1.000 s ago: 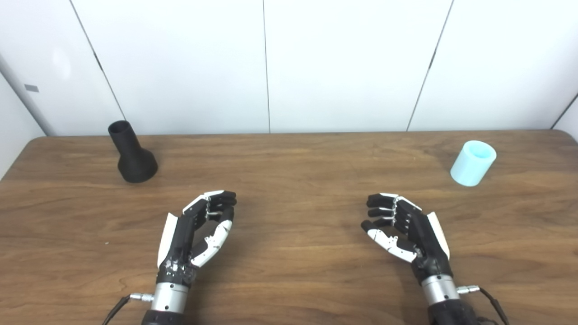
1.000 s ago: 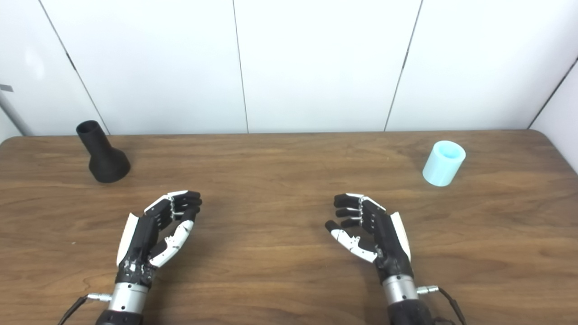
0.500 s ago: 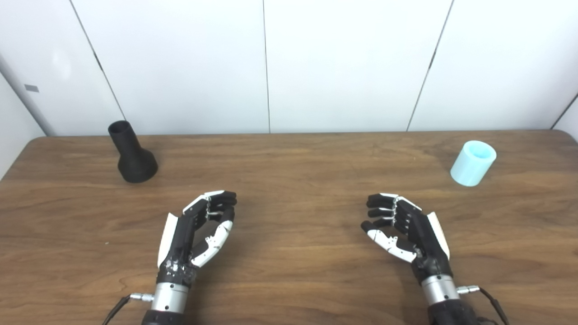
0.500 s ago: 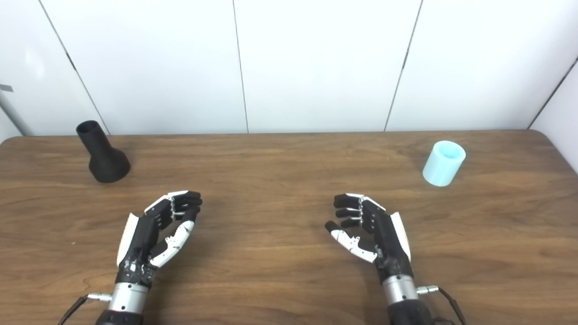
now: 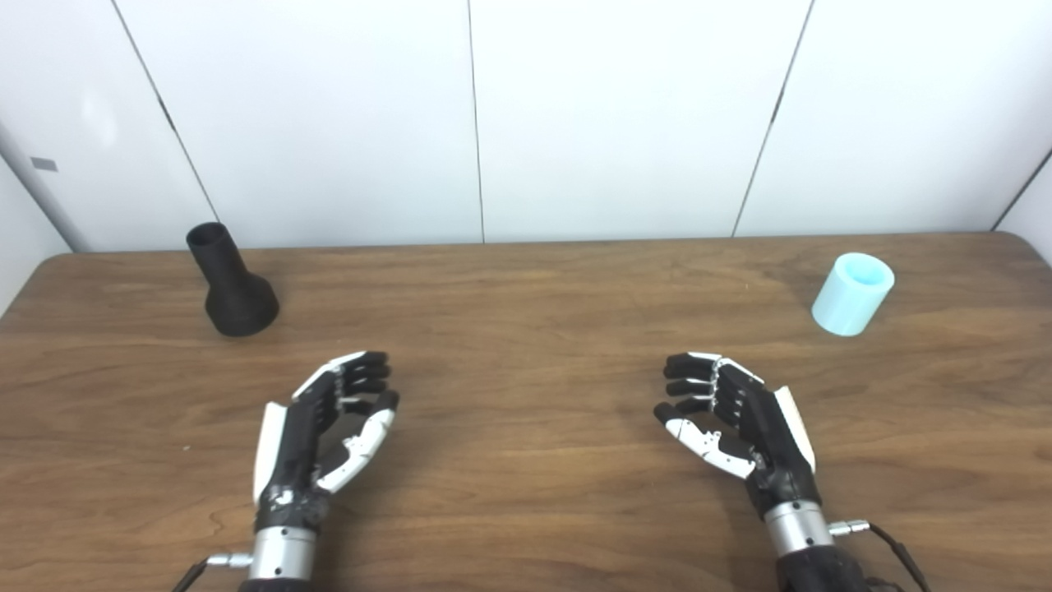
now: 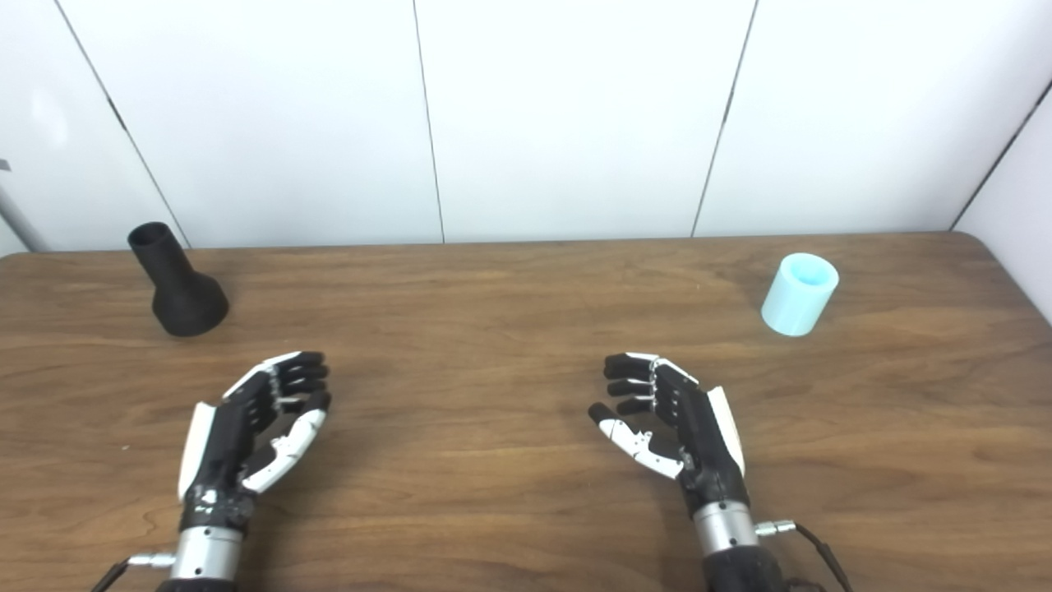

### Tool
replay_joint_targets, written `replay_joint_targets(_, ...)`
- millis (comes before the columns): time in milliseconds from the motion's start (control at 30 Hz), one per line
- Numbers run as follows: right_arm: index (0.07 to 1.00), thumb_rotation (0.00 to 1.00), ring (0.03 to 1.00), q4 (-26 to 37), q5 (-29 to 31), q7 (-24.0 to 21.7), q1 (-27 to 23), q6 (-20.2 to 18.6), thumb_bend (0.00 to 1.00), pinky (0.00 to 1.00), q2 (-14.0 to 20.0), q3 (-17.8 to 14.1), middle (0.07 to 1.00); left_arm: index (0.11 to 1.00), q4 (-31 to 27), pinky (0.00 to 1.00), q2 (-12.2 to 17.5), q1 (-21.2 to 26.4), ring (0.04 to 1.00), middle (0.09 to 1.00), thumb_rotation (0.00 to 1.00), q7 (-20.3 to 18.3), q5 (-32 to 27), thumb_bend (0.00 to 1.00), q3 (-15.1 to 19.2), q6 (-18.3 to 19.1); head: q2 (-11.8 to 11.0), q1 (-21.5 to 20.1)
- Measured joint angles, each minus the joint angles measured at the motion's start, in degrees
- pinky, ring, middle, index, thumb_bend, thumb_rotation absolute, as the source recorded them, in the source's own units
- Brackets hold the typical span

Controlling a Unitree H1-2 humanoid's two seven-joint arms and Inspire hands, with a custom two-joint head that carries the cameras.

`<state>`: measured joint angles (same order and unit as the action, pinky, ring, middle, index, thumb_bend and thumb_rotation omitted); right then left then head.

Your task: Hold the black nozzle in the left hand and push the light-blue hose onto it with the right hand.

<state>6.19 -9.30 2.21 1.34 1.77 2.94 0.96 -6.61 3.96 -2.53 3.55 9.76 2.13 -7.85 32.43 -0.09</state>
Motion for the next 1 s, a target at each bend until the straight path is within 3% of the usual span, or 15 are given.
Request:
replay_joint_targets(133, 0.648, 0.16, 0.645, -0.01, 0.28, -0.03, 0.0, -0.02, 0.3, 0.54, 0.02, -0.11, 0.671, 0.723, -0.02, 0.61, 0.06, 0.03, 0.692, 0.722, 0.23, 0.69, -0.31, 0.61, 2.0, 0.37, -0.35, 0.35)
replay_joint_targets(233, 0.648, 0.15, 0.644, -0.09, 0.6, -0.09, -0.02, -0.02, 0.3, 0.54, 0.04, -0.11, 0.671, 0.739, 0.24, 0.64, 1.41, 0.1, 0.712, 0.737, 0.21, 0.88, -0.08, 0.63, 3.61, 0.23, -0.79, 1.05)
replay_joint_targets(300, 0.646, 0.12, 0.642, -0.28, 0.75, -0.08, -0.02, 0.05, 0.29, 0.53, 0.18, -0.2, 0.669, 0.751, 2.18, 0.66, 2.91, 1.04, 0.712, 0.739, 0.16, 1.13, -0.73, 0.66, 5.14, -1.67, -0.88, 1.14)
replay_joint_targets(400, 0.644, 0.12, 0.643, -0.7, 1.26, -0.24, -0.16, 0.28, 0.29, 0.54, 0.68, -0.46, 0.67, 0.778, 7.56, 0.69, 5.09, 4.59, 0.734, 0.761, 0.18, 3.72, -0.88, 0.7, 8.34, -6.88, -1.23, 2.63)
replay_joint_targets(467, 0.647, 0.11, 0.648, -0.88, 1.73, -0.62, -0.23, 0.61, 0.28, 0.54, 1.28, -0.48, 0.675, 0.768, 10.3, 0.64, 6.11, 6.19, 0.711, 0.747, 0.21, 5.73, -0.85, 0.72, 9.52, -8.98, -1.41, 5.69)
replay_joint_targets(567, 0.655, 0.01, 0.663, -1.02, 2.96, -1.67, -0.34, 0.97, 0.26, 0.55, 2.45, -0.85, 0.688, 0.749, 9.42, 0.59, 5.61, 6.36, 0.691, 0.735, 0.22, 8.04, 0.11, 0.75, 10.28, -8.34, -1.41, 10.36)
replay_joint_targets(767, 0.673, 0.0, 0.692, -2.83, 6.97, -3.92, -0.96, 2.13, 0.25, 0.61, 4.55, -2.74, 0.709, 0.757, 5.55, 0.62, 2.13, 4.44, 0.714, 0.749, 0.24, 9.72, 2.33, 0.78, 9.93, -3.94, -1.67, 17.91)
replay_joint_targets(800, 0.678, 0.0, 0.696, -3.12, 7.5, -4.31, -1.05, 2.43, 0.24, 0.62, 4.87, -2.99, 0.713, 0.759, 5.55, 0.62, 1.96, 4.45, 0.716, 0.751, 0.24, 10.11, 2.68, 0.78, 9.94, -3.83, -1.67, 18.8)
replay_joint_targets(833, 0.68, 0.0, 0.698, -3.36, 7.84, -4.54, -1.06, 2.76, 0.24, 0.63, 5.31, -3.2, 0.715, 0.758, 5.56, 0.62, 1.89, 4.47, 0.713, 0.748, 0.25, 10.48, 3.1, 0.8, 9.93, -3.84, -1.84, 22.99)
replay_joint_targets(1000, 0.688, 0.0, 0.715, -5.15, 10.15, -5.5, -1.96, 3.42, 0.23, 0.65, 6.5, -5.01, 0.724, 0.76, 7.09, 0.6, 2.1, 5.91, 0.701, 0.74, 0.26, 13.69, 6.34, 0.76, 9.62, -5.83, -2.37, 28.99)
